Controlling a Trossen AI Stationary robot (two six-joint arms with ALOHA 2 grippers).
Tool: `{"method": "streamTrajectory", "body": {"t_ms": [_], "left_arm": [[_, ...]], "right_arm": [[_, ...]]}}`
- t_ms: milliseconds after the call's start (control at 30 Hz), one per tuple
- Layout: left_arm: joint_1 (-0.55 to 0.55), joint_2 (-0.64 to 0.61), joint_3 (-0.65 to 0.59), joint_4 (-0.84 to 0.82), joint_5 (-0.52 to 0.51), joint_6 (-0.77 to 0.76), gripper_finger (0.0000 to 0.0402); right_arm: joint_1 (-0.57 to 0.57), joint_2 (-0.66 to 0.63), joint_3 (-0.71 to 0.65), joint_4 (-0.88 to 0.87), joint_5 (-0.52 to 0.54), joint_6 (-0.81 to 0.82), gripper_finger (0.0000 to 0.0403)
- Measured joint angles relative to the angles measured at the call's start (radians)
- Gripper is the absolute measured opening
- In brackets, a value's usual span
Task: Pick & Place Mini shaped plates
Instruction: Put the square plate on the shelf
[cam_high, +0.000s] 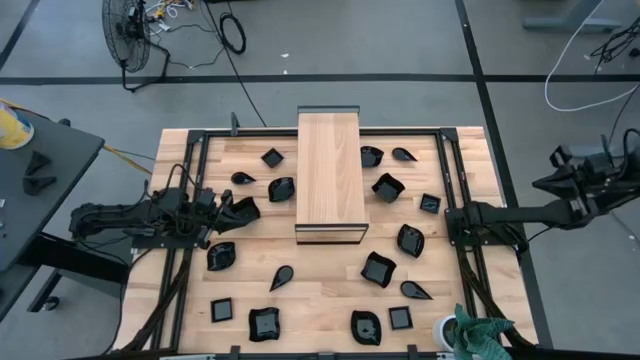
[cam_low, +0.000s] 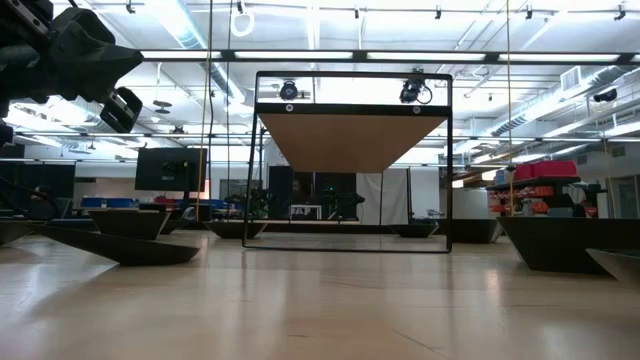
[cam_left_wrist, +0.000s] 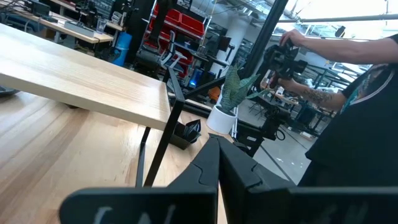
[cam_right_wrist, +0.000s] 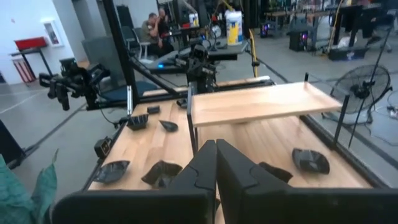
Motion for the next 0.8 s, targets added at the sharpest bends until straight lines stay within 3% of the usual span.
{"method": "streamTrajectory", "body": {"t_ms": [400, 800], "left_arm": [[0.0, 0.0, 0.0, 0.0, 0.0, 0.0, 0.0003], [0.0, 0.0, 0.0, 0.0, 0.0, 0.0, 0.0003]], "right_arm": [[0.0, 0.0, 0.01, 0.0, 0.0, -0.089, 0.001], [0.0, 0.0, 0.009, 0.019, 0.0, -0.079, 0.001]]}}
